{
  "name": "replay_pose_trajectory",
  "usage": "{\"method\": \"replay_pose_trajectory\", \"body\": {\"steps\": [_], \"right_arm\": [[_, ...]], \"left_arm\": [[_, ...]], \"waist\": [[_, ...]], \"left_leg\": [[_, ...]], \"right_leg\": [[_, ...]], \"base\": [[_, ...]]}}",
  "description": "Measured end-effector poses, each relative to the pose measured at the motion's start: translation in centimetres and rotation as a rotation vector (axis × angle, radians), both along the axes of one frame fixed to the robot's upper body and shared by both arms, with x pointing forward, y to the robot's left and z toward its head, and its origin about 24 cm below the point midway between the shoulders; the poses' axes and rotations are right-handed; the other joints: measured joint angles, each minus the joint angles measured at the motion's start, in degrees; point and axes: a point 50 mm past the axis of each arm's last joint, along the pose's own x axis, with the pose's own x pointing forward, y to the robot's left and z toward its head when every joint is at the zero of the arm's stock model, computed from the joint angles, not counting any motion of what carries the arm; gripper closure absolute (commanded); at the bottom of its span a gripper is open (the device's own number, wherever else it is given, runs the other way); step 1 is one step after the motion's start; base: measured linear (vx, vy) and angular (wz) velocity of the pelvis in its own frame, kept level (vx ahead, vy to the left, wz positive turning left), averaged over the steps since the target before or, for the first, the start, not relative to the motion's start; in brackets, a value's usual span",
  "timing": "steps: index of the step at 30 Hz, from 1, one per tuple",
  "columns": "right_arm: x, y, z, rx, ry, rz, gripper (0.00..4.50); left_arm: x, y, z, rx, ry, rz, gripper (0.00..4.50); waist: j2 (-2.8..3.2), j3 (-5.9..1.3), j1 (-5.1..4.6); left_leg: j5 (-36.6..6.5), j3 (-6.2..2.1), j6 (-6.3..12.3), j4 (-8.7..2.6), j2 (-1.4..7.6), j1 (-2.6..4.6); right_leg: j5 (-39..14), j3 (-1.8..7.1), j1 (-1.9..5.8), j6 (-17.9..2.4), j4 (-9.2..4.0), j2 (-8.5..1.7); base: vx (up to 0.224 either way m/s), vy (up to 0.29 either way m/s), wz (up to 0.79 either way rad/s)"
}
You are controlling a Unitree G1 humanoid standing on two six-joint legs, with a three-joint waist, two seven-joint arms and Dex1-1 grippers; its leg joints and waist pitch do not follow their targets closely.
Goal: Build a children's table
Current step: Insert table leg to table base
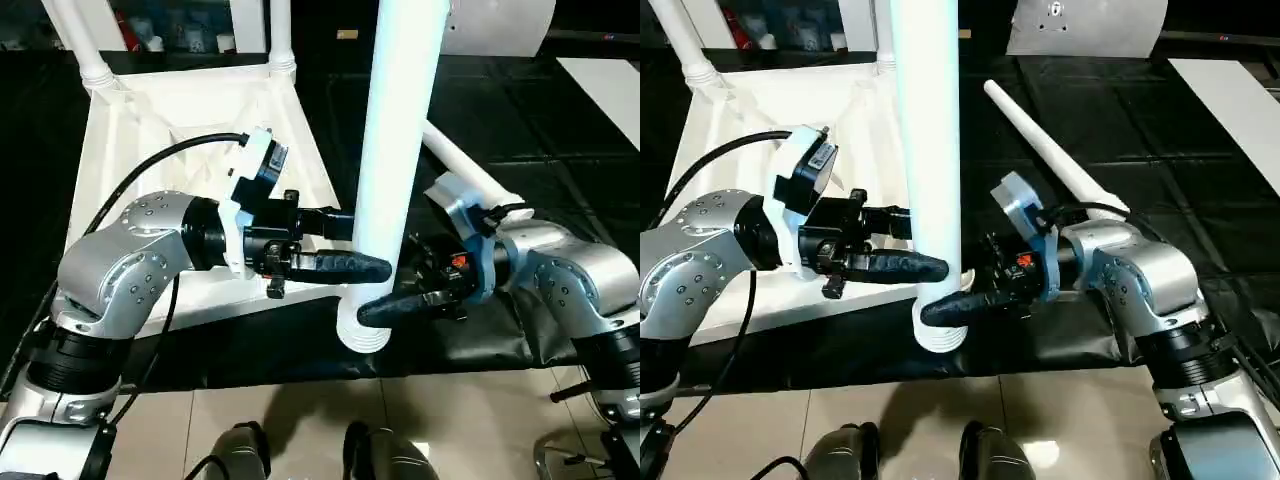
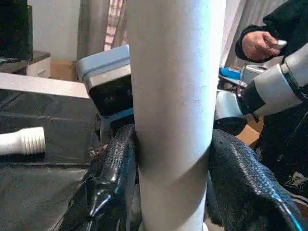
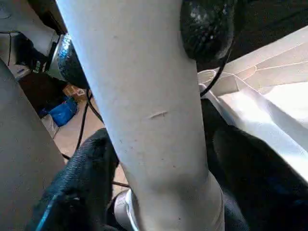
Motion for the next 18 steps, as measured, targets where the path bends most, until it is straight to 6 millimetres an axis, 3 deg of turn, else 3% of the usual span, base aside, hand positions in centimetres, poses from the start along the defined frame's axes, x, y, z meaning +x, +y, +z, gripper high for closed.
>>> {"method": "replay_pose_trajectory", "body": {"steps": [12, 18], "right_arm": [[-0.1, 0.1, -0.3, -0.012, -0.001, 0.003, 2.38], [-0.7, 0.4, -1.2, -0.001, -0.008, -0.014, 2.46]], "left_arm": [[0.2, 0.1, -0.3, 0.012, 0.006, 0.016, 2.58], [-0.2, 0.4, -1.2, 0.019, 0.032, 0.026, 2.59]], "waist": [[0.0, 0.0, 0.0], [0.0, 0.0, -0.01]], "left_leg": [[0.0, 0.0, 0.0, 0.0, 0.0, 0.0], [-0.01, 0.0, 0.0, -0.03, 0.0, 0.01]], "right_leg": [[0.0, 0.0, 0.0, 0.01, 0.0, 0.0], [-0.01, 0.0, 0.0, 0.02, -0.01, 0.0]], "base": [[0.0, 0.0, 0.0], [0.0, 0.0, 0.0]]}}
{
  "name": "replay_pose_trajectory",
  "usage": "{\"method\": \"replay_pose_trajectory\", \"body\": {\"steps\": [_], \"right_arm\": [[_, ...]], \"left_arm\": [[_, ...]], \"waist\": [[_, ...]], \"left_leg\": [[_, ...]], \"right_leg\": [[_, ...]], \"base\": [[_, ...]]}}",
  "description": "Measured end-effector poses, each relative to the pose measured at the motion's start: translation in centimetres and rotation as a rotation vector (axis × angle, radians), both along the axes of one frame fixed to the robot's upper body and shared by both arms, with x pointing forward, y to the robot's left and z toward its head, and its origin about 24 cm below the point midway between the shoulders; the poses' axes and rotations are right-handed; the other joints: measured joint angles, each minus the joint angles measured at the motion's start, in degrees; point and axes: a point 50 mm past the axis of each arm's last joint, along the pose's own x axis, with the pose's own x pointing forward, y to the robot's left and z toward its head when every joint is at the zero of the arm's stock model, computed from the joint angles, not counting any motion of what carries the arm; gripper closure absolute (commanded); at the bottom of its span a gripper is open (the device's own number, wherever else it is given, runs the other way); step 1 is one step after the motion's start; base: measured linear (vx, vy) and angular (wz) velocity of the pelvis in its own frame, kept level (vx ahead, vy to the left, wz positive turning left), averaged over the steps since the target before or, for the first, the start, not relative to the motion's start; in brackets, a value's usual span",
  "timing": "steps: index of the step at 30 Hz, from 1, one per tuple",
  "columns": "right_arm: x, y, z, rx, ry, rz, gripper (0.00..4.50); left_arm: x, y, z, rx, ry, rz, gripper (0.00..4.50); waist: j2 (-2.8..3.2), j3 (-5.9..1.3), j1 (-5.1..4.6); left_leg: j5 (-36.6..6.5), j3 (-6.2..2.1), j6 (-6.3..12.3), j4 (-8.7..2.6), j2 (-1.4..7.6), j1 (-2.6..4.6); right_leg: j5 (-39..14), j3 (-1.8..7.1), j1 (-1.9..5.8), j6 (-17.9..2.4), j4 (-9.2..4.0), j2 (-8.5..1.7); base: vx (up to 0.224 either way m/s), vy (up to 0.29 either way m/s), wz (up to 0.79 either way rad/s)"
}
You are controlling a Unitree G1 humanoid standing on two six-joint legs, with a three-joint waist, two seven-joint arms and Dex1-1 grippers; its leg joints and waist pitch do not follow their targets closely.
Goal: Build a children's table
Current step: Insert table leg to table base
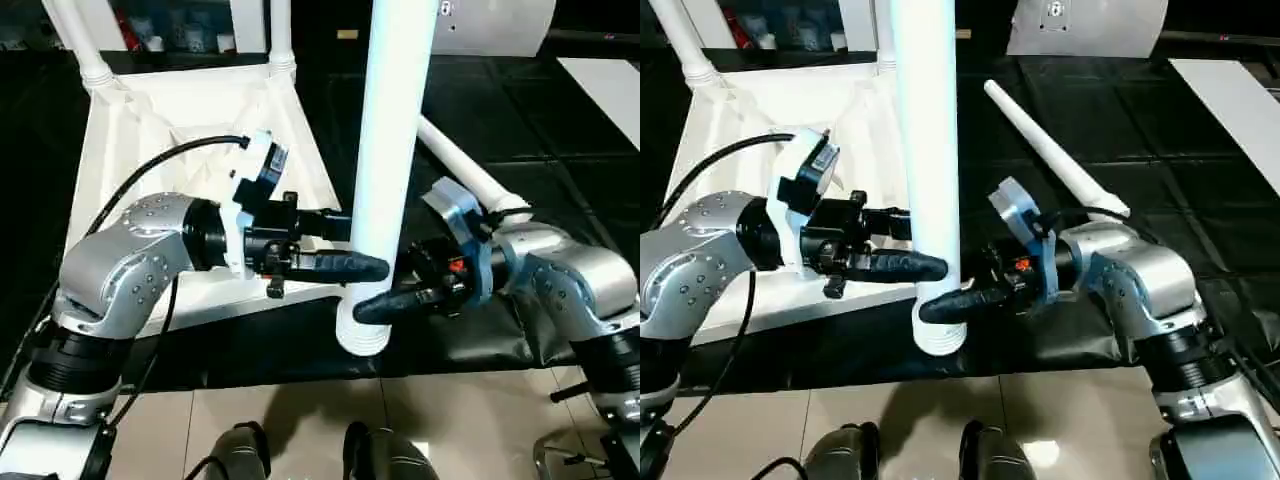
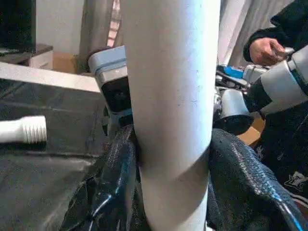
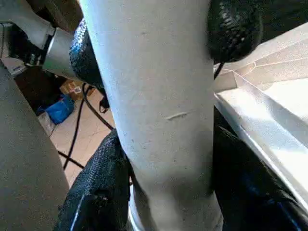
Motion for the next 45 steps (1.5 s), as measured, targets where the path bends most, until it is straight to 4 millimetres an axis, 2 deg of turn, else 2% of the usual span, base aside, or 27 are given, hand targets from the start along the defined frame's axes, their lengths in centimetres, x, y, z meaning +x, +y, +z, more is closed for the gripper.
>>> {"method": "replay_pose_trajectory", "body": {"steps": [10, 14, 16, 17, 24, 32, 38, 42, 43, 44, 45], "right_arm": [[-2.6, -0.2, -4.1, -0.023, 0.076, -0.057, 2.53], [-2.7, -0.2, -4.4, -0.031, 0.075, -0.083, 2.54], [-2.6, -0.2, -4.4, -0.028, 0.066, -0.104, 2.55], [-2.5, -0.2, -4.4, -0.027, 0.063, -0.115, 2.55], [-2.3, 0.3, -4.5, -0.027, 0.059, -0.15, 2.57], [-2.0, 0.7, -4.5, -0.018, 0.026, -0.192, 2.57], [-0.8, 0.9, -4.3, 0.019, -0.047, -0.355, 2.57], [0.1, 1.6, -3.8, 0.051, -0.123, -0.503, 2.57], [0.3, 1.8, -3.7, 0.047, -0.155, -0.547, 2.57], [0.4, 2.0, -3.6, 0.042, -0.175, -0.578, 2.57], [0.7, 2.2, -3.5, 0.034, -0.211, -0.64, 2.57]], "left_arm": [[-2.1, -0.2, -4.0, 0.024, 0.118, 0.061, 2.59], [-2.2, -0.3, -4.4, 0.027, 0.129, 0.093, 2.59], [-2.1, -0.3, -4.4, 0.023, 0.128, 0.114, 2.03], [-2.0, -0.3, -4.4, 0.023, 0.125, 0.127, 2.03], [-2.0, -0.1, -4.9, 0.027, 0.138, 0.195, 1.26], [-1.8, 0.2, -4.9, 0.024, 0.134, 0.245, 0.76], [-1.5, 0.9, -4.3, -0.025, 0.085, 0.392, 0.74], [-1.3, 0.6, -3.9, -0.065, 0.061, 0.537, 0.74], [-1.3, 0.4, -3.7, -0.073, 0.052, 0.577, 1.09], [-1.3, 0.3, -3.7, -0.073, 0.046, 0.609, 1.09], [-1.2, 0.1, -3.8, -0.079, 0.039, 0.676, 1.3]], "waist": [[0.0, 0.0, -0.09], [0.01, 0.01, -0.19], [0.02, 0.02, -0.27], [0.03, 0.02, -0.3], [0.03, 0.02, -0.41], [0.03, 0.02, -0.31], [0.03, 0.02, -0.4], [0.03, 0.02, -0.58], [0.03, 0.02, -0.57], [0.03, 0.02, -0.58], [0.03, 0.02, -0.7]], "left_leg": [[0.0, 0.0, 0.0, -0.05, 0.0, -0.01], [0.01, 0.0, 0.0, -0.04, -0.02, 0.02], [0.01, 0.0, 0.01, -0.06, -0.02, 0.03], [0.01, 0.0, 0.01, -0.07, -0.02, 0.03], [0.03, -0.01, 0.04, -0.05, -0.03, 0.09], [0.03, -0.01, 0.04, -0.06, -0.03, 0.1], [0.02, -0.01, 0.04, -0.11, -0.03, 0.1], [0.02, -0.01, 0.04, -0.19, -0.03, 0.11], [0.02, -0.01, 0.03, -0.22, -0.03, 0.11], [0.02, 0.0, 0.03, -0.25, -0.03, 0.11], [0.02, -0.01, 0.03, -0.28, -0.03, 0.11]], "right_leg": [[-0.03, 0.0, 0.04, 0.05, -0.17, 0.0], [-0.03, 0.0, 0.09, 0.06, -0.27, 0.0], [-0.04, -0.02, 0.12, 0.06, -0.4, 0.0], [-0.04, -0.02, 0.13, 0.06, -0.45, 0.0], [-0.04, -0.03, 0.33, 0.06, -0.65, -0.01], [-0.03, -0.03, 0.37, 0.06, -0.61, -0.01], [-0.03, -0.03, 0.37, 0.06, -0.6, -0.01], [-0.03, -0.03, 0.33, 0.06, -0.58, 0.0], [-0.03, -0.03, 0.33, 0.06, -0.56, 0.0], [-0.03, -0.03, 0.33, 0.06, -0.57, 0.0], [-0.04, -0.04, 0.32, 0.06, -0.57, 0.0]], "base": [[0.0, 0.0, 0.0], [0.0, 0.0, 0.0], [0.0, 0.0, 0.0], [0.0, 0.0, 0.0], [0.0, 0.0, 0.0], [0.0, 0.0, 0.0], [0.0, 0.0, 0.0], [0.0, 0.0, 0.0], [0.0, 0.0, 0.0], [0.0, 0.0, 0.0], [0.0, 0.0, 0.0]]}}
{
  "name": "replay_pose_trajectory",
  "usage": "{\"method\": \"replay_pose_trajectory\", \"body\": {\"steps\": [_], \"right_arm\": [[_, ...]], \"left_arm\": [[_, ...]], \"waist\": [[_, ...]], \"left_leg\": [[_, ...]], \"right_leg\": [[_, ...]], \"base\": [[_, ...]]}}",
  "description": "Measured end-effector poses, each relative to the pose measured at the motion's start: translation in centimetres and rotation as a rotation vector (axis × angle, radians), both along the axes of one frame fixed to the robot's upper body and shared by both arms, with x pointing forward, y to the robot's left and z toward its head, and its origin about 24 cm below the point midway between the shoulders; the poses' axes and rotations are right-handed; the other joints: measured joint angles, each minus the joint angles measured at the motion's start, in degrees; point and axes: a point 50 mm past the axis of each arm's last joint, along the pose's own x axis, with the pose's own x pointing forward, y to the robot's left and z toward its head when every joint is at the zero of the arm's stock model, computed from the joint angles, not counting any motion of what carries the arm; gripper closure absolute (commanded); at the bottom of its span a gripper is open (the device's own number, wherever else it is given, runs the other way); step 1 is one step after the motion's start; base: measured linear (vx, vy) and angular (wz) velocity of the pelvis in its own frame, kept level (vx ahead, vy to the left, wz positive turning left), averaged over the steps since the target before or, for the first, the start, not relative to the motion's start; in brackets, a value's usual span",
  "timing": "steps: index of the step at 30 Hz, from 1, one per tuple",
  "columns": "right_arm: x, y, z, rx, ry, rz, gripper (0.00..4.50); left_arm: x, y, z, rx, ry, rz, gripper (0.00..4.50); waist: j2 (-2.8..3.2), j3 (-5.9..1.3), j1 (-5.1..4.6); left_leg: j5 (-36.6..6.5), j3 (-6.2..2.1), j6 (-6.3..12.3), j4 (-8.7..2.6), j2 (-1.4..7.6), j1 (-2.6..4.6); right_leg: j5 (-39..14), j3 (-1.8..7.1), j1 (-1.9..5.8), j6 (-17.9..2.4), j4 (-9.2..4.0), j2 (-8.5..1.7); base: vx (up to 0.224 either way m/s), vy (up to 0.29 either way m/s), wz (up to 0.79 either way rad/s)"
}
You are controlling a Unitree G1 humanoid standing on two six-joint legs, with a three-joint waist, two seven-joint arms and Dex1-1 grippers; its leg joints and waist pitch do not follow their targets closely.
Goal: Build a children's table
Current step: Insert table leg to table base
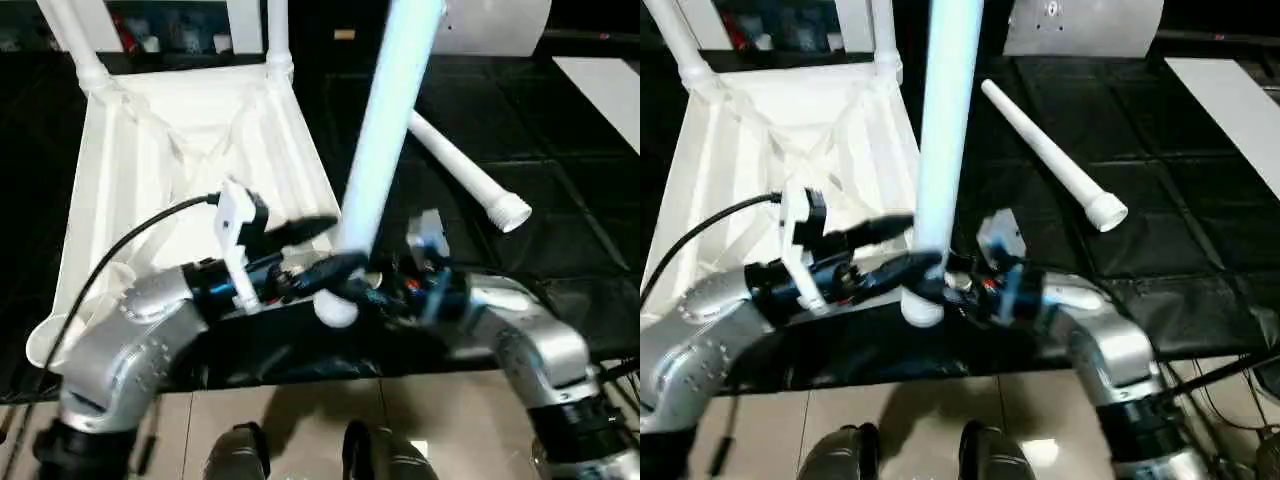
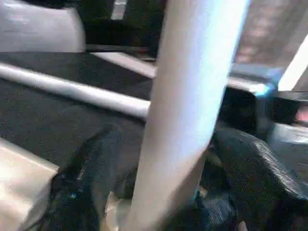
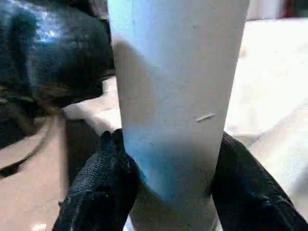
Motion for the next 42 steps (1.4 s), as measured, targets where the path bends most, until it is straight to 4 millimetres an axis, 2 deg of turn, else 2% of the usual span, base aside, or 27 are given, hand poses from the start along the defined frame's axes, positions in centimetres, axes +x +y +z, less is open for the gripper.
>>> {"method": "replay_pose_trajectory", "body": {"steps": [1, 6, 11, 14, 28, 38, 42], "right_arm": [[0.2, 0.2, 0.0, -0.004, -0.015, -0.036, 2.57], [0.6, 0.8, 0.2, -0.024, -0.067, -0.17, 2.57], [0.7, 1.6, 0.5, 0.002, -0.089, -0.24, 2.57], [0.8, 1.6, 0.5, 0.004, -0.089, -0.25, 2.57], [0.6, 2.3, 0.3, -0.003, -0.093, -0.251, 2.57], [0.6, 2.4, 0.4, 0.008, -0.102, -0.26, 2.57], [0.4, 2.6, 0.3, 0.015, -0.106, -0.255, 2.57]], "left_arm": [[0.1, -0.1, -0.1, -0.002, -0.002, 0.038, 1.44], [-0.2, -1.7, 0.3, 0.018, -0.078, 0.148, 1.44], [-0.1, -2.6, 0.2, 0.086, -0.142, 0.229, 1.44], [0.0, -2.6, -0.3, 0.139, -0.155, 0.251, 1.44], [0.9, -3.4, -0.8, 0.123, -0.144, 0.351, 1.44], [1.1, -3.4, -0.5, 0.146, -0.201, 0.4, 1.44], [0.5, -3.5, -1.0, 0.119, -0.226, 0.434, 1.44]], "waist": [[0.0, 0.0, -0.07], [0.0, 0.0, -0.66], [0.0, 0.0, -1.1], [0.0, 0.0, -1.15], [0.0, 0.0, -1.05], [-0.01, 0.0, -1.06], [-0.01, 0.0, -1.16]], "left_leg": [[0.0, 0.0, 0.0, -0.01, -0.01, -0.01], [0.0, 0.0, 0.0, -0.1, -0.02, -0.04], [0.0, 0.0, -0.01, -0.2, -0.04, -0.08], [0.0, 0.0, -0.01, -0.24, -0.03, -0.13], [-0.01, 0.0, -0.01, -0.26, -0.04, -0.18], [-0.01, 0.0, -0.01, -0.26, -0.04, -0.17], [-0.01, 0.0, -0.01, -0.28, -0.04, -0.18]], "right_leg": [[0.0, 0.0, -0.01, 0.01, 0.0, 0.0], [-0.03, 0.0, -0.05, 0.06, -0.06, 0.0], [-0.03, -0.01, -0.21, 0.12, -0.07, 0.0], [0.0, -0.01, -0.3, 0.18, -0.07, 0.01], [0.0, 0.0, -0.32, 0.19, -0.11, 0.01], [0.01, 0.0, -0.32, 0.19, -0.11, 0.01], [0.01, 0.0, -0.33, 0.19, -0.11, 0.01]], "base": [[0.0, 0.0, 0.0], [0.0, 0.0, 0.0], [0.0, 0.0, 0.0], [0.0, 0.0, 0.0], [0.0, 0.0, 0.0], [0.0, 0.0, 0.0], [0.0, 0.0, 0.0]]}}
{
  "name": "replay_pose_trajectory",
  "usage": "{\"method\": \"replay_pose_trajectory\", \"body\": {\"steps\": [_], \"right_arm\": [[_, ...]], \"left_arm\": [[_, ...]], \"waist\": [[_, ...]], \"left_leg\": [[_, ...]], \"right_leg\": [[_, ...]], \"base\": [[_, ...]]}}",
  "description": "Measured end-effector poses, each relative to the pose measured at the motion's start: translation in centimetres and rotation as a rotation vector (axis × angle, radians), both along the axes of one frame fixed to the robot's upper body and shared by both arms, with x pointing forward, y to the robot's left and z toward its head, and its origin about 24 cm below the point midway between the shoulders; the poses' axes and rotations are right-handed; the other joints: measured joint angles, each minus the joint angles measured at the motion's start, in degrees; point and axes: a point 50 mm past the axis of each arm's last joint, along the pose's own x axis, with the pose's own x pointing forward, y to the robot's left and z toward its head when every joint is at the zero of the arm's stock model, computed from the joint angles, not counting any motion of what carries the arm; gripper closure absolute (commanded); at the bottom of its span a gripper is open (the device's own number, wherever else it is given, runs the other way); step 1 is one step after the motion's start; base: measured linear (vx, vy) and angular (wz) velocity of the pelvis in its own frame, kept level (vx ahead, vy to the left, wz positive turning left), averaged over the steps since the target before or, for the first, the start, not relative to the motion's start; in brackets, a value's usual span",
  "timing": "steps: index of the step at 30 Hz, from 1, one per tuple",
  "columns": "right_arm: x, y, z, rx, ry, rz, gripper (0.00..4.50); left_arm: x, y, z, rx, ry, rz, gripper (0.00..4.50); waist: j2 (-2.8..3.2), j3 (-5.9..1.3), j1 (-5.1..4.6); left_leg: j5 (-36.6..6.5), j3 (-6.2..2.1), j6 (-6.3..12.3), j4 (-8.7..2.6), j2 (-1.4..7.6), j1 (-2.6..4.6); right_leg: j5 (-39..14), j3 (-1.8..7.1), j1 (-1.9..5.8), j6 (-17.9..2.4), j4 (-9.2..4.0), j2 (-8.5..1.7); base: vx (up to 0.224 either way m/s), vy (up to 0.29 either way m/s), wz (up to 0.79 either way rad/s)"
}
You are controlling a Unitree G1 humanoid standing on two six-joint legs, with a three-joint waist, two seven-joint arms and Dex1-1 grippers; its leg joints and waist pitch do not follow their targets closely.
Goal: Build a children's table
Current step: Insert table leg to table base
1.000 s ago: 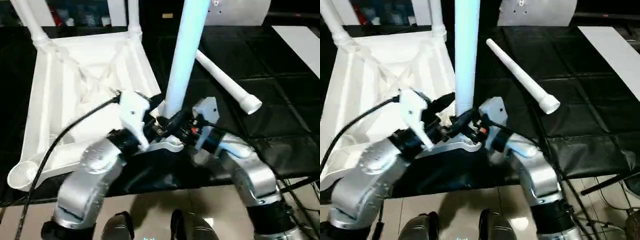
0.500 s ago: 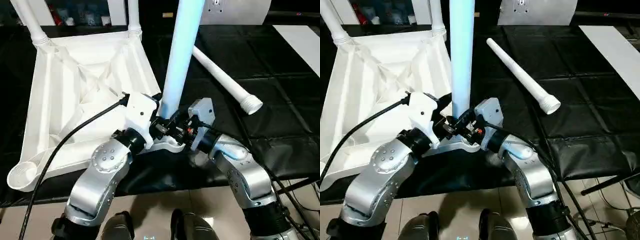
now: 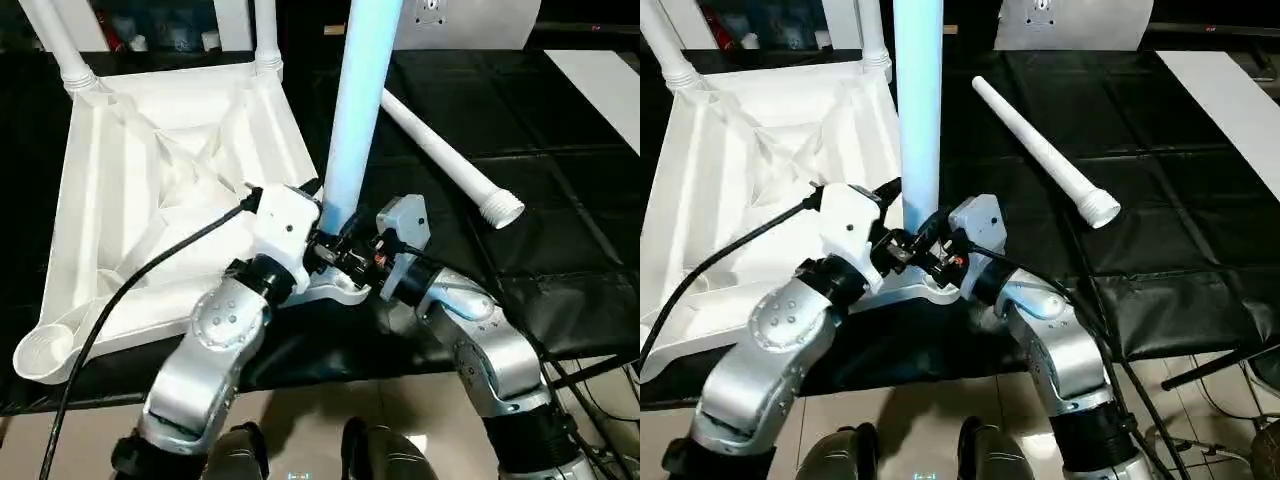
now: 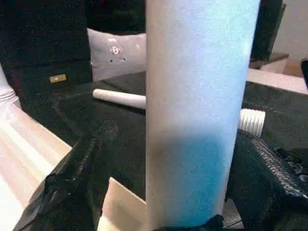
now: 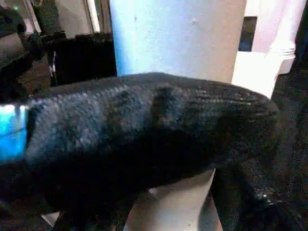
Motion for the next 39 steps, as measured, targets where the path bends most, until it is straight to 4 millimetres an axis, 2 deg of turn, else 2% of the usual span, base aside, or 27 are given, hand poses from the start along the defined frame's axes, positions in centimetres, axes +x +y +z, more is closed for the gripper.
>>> {"method": "replay_pose_trajectory", "body": {"steps": [3, 16, 17, 27, 39], "right_arm": [[0.0, 0.0, -0.1, 0.001, 0.0, -0.001, 2.57], [-0.1, 0.0, 0.0, 0.002, -0.005, 0.002, 2.57], [-0.1, 0.0, 0.0, 0.002, -0.005, 0.002, 2.57], [0.0, -0.1, -0.2, -0.007, -0.003, 0.004, 2.57], [0.0, -0.2, -0.3, -0.013, -0.005, 0.015, 2.57]], "left_arm": [[-0.5, 0.2, -0.3, -0.025, -0.039, -0.008, 1.44], [-0.3, 0.0, -1.0, -0.057, -0.088, -0.033, 1.38], [-0.3, 0.0, -1.1, -0.057, -0.09, -0.031, 1.68], [0.1, 0.1, -1.5, -0.105, -0.06, -0.073, 2.47], [0.4, 0.7, -1.5, -0.148, -0.012, -0.12, 2.51]], "waist": [[0.0, 0.0, 0.09], [0.0, 0.0, 0.08], [0.0, 0.0, 0.08], [0.0, 0.0, 0.1], [0.0, 0.0, 0.13]], "left_leg": [[0.0, 0.0, 0.0, -0.02, 0.0, 0.0], [0.0, 0.0, 0.0, -0.01, -0.01, -0.02], [0.0, 0.0, 0.0, -0.02, -0.01, -0.02], [0.0, 0.01, 0.0, -0.14, -0.01, -0.02], [0.0, 0.04, 0.0, -0.15, -0.02, -0.01]], "right_leg": [[0.0, 0.0, -0.01, 0.0, 0.01, 0.0], [0.01, 0.0, 0.02, 0.02, -0.22, 0.0], [0.01, 0.0, 0.02, 0.02, -0.21, 0.0], [0.02, 0.0, -0.01, 0.03, -0.21, 0.0], [0.02, 0.01, 0.01, 0.03, -0.23, 0.0]], "base": [[0.0, 0.0, 0.0], [0.0, 0.0, 0.0], [0.0, 0.0, 0.0], [0.0, 0.0, 0.0], [0.0, 0.0, 0.0]]}}
